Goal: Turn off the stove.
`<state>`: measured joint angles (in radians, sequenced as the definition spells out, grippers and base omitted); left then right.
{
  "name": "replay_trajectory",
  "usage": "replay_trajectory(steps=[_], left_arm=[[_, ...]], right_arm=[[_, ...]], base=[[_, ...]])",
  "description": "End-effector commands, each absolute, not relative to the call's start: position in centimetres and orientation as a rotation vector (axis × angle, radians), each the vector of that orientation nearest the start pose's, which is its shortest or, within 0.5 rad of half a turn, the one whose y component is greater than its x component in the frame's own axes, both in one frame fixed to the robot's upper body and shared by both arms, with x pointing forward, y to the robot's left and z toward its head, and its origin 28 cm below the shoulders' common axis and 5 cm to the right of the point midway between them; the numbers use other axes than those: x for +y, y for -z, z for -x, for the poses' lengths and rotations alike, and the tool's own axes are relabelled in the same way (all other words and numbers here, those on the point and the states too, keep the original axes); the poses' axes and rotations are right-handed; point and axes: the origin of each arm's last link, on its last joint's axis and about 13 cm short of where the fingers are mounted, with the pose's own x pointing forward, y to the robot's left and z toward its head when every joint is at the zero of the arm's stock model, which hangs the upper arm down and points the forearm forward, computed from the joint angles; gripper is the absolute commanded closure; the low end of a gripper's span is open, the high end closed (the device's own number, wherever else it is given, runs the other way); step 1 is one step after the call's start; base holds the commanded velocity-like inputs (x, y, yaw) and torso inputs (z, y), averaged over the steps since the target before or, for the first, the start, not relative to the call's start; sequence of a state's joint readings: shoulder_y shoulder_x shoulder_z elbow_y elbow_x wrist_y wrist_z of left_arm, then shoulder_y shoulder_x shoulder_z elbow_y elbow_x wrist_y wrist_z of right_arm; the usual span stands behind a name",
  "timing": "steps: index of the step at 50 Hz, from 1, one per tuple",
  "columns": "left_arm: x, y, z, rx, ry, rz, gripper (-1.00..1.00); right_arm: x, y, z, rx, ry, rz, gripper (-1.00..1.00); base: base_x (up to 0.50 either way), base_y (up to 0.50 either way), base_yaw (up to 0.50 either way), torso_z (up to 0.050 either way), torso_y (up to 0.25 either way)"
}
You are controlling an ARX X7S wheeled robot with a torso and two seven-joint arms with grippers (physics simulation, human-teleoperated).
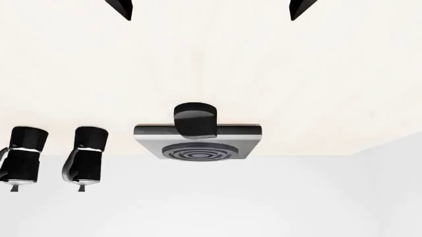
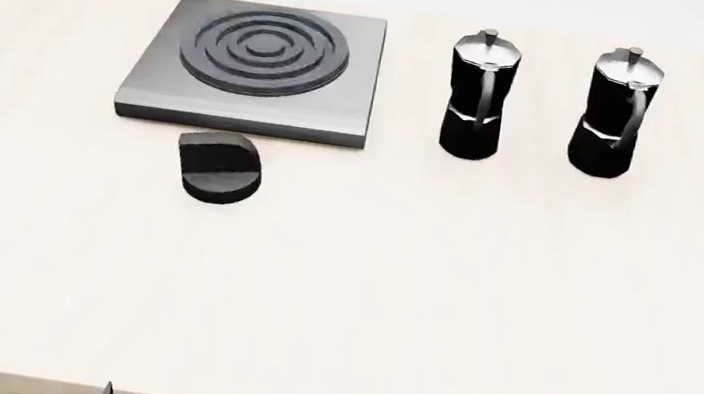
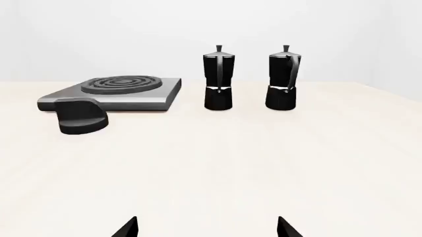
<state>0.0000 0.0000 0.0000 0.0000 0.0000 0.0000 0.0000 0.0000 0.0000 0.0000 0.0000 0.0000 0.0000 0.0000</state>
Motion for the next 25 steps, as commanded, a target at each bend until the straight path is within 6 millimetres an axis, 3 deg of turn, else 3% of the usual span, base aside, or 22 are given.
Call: replay_trajectory(steps=[1, 25], left_arm=[[20.54, -1.33, -21.03, -0.001, 0.001, 0.002, -1.0], [20.59, -1.62, -20.73, 0.001, 0.018, 0.019, -1.0]], right_arm=[[-9.58, -1.29, -21.05, 0.007, -0.001, 0.006, -1.0], [-9.48, -1.49, -20.86, 0.005, 0.003, 0.007, -1.0]], base=[[0.0, 0.0, 0.0, 0.0, 0.0], [0.0, 0.0, 0.0, 0.0, 0.0]])
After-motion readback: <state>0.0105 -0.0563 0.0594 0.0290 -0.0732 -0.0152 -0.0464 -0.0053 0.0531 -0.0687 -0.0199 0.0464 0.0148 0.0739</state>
